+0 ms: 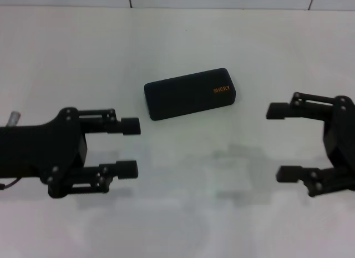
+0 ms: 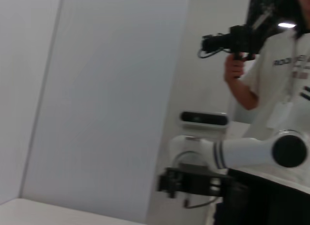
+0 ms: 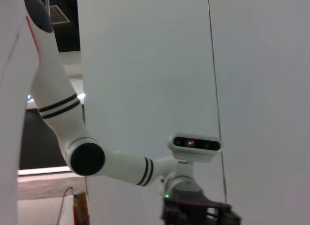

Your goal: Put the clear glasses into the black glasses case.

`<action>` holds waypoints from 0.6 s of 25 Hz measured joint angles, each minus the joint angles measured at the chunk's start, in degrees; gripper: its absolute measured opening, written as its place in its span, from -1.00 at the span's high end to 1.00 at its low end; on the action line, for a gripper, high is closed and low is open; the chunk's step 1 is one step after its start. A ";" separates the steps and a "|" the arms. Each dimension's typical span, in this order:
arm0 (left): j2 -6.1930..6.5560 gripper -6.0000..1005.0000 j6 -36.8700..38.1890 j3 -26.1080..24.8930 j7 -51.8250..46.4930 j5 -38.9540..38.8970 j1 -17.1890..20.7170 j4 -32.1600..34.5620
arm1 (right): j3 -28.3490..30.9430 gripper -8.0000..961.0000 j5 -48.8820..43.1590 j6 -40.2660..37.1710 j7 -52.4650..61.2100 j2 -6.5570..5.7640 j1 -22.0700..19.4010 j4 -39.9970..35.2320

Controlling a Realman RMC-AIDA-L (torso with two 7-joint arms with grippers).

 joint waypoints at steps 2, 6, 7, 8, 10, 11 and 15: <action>-0.17 -0.27 0.57 0.24 0.26 0.19 0.02 0.03 | -0.49 -0.66 -0.09 1.13 -0.88 0.15 1.14 1.01; -0.52 -0.27 0.66 -0.06 1.36 0.81 0.14 0.06 | -1.12 -0.80 -0.56 1.51 -1.82 0.20 4.28 4.67; -0.68 -0.27 0.67 -0.14 1.83 0.81 0.15 -0.19 | -1.21 -0.80 -0.71 1.49 -1.89 0.20 4.99 5.78; -0.77 -0.27 0.67 -0.15 1.93 0.78 0.14 -0.30 | -1.28 -0.80 -0.81 1.48 -1.94 0.20 5.54 6.51; -1.00 -0.27 0.62 -0.45 2.02 0.86 0.14 -0.40 | -1.42 -0.80 -0.86 1.43 -2.04 0.35 6.08 7.24; -1.05 -0.27 0.55 -0.64 2.02 1.02 0.21 -0.40 | -1.46 -0.80 -0.85 1.43 -2.08 0.42 6.17 7.38; -1.35 -0.27 0.52 -0.97 2.69 1.70 0.93 -0.40 | -2.41 -0.80 -0.33 1.53 -2.17 0.64 6.48 7.39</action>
